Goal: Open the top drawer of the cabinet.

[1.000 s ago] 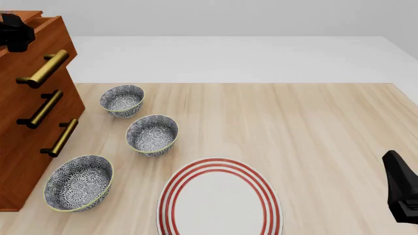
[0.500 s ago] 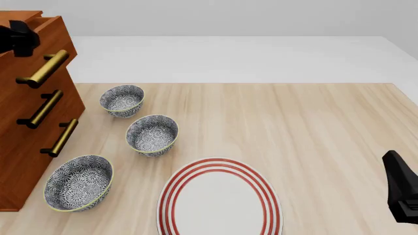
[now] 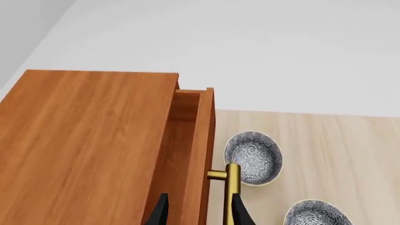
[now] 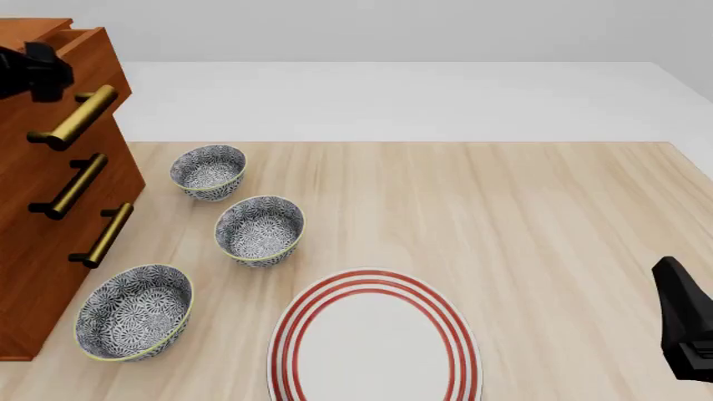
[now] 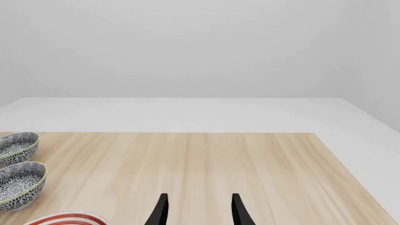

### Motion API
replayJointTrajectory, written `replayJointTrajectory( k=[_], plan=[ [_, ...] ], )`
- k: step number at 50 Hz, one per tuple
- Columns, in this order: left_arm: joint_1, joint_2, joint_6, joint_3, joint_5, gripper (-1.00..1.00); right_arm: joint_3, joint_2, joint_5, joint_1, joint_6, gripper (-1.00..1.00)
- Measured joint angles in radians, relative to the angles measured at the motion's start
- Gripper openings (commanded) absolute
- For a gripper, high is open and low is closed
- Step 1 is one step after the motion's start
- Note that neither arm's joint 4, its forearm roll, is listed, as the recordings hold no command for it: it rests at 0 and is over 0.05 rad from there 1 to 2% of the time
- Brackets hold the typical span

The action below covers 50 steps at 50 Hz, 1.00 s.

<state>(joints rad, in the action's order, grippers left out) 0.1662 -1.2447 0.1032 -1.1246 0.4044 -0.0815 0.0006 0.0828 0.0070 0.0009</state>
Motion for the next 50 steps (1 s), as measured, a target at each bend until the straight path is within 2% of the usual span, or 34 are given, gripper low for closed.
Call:
replayJointTrajectory(
  k=[50],
  plan=[
    [0.005, -0.058, 0.006, -0.002, -0.025, 1.0, 0.0, 0.0, 0.0, 0.0, 0.0, 1.0]
  ],
)
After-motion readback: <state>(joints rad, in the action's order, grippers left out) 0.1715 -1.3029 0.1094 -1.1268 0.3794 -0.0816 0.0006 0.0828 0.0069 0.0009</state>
